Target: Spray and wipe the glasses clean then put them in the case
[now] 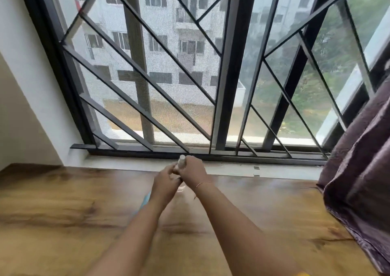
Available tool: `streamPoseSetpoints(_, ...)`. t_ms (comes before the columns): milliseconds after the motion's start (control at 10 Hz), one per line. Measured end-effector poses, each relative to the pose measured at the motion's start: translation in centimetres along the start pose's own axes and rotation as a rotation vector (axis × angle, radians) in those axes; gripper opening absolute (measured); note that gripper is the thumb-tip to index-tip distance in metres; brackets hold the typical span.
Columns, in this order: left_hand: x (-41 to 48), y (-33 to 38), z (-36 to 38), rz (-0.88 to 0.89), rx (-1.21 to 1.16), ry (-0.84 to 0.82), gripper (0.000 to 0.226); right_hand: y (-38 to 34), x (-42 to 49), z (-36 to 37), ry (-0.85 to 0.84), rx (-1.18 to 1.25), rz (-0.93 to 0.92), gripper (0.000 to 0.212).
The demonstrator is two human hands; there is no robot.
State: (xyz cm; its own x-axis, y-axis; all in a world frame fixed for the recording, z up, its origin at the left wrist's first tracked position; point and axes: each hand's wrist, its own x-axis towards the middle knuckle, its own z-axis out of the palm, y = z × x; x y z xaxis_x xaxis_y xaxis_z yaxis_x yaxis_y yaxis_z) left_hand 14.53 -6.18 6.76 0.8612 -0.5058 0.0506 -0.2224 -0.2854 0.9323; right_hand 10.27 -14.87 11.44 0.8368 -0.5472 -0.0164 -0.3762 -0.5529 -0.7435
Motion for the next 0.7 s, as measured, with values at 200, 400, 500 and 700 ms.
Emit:
streamPoseSetpoints(200,2.1,-2.2,-2.4,-0.017,-0.011,-0.012,0.038,-1.0,2.9,3.0,-0.073,-0.07,-0.011,0.014)
streamPoseSetpoints(400,2.8,-3.3,-2.6,-0.02,-0.037,0.021,0.028,-1.1,3.9,4.3,-0.098,-0.113,-0.036,0.013)
streamPoseSetpoints(500,2.8,-3.8,-2.5,-0.021,-0.046,0.016,0.034,-1.0,3.8,4.7,-0.076,-0.047,-0.005,0.011)
streamPoseSetpoints(700,2.9,-4.5,-2.1,-0.034,-0.038,0.023,0.062,-0.1,3.7,5.4,-0.058,0.027,0.007,0.021)
